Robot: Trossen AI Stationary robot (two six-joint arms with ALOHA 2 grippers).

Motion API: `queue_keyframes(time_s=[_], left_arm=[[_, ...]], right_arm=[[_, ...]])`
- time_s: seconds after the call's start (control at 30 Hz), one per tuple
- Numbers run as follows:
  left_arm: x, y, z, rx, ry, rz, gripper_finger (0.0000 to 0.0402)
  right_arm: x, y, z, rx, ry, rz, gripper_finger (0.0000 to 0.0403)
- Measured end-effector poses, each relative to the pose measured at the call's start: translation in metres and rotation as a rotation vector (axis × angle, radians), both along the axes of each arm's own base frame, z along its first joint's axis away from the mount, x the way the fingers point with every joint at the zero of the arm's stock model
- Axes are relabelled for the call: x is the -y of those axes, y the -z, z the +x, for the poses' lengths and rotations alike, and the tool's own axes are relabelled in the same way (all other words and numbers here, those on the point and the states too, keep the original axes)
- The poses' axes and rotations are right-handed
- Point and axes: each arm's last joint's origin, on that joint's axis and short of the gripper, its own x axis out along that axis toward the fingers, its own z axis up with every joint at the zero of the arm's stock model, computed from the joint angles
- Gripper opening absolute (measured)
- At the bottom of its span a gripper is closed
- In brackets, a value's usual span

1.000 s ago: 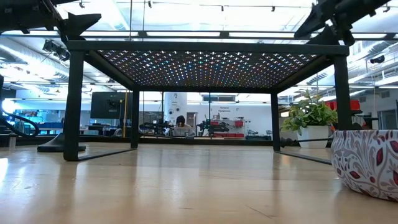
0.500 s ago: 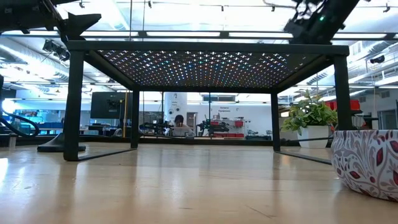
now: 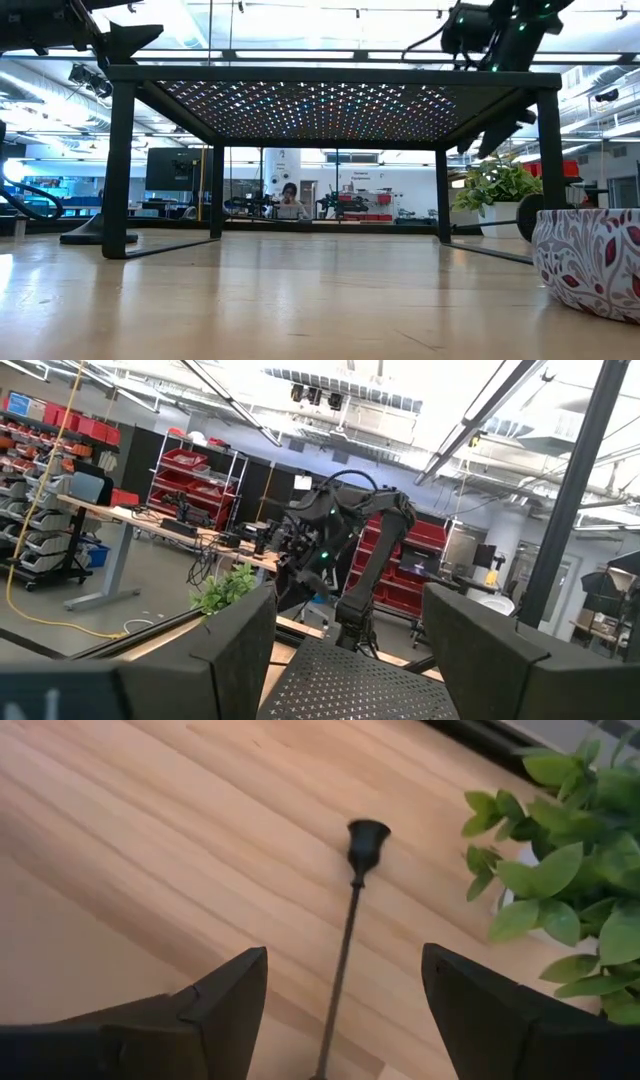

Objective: Pick & Place candle stick holders
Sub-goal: Put the middle right black candle holder on the shelf

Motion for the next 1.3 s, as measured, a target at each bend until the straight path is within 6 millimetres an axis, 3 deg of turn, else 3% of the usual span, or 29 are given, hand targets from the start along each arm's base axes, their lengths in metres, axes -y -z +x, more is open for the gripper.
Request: queue_keyframes(time_s=[0.57, 1.17, 1.3], left_arm=[[0.000, 0.000, 0.000, 0.000, 0.000, 0.000, 0.0252], [0.000, 0.001, 0.000, -0.015, 0.000, 0.004, 0.0252], [0.000, 0.001, 0.000, -0.015, 0.000, 0.004, 0.0252]], right_arm=[[0.020, 0.050, 0.023, -0.218, -0.001, 0.091, 0.0263], [0.033, 0.058, 0.016, -0.269, 0.040, 0.109, 0.0263], [0.031, 0.069, 0.012, -0.273, 0.039, 0.116, 0.0263]])
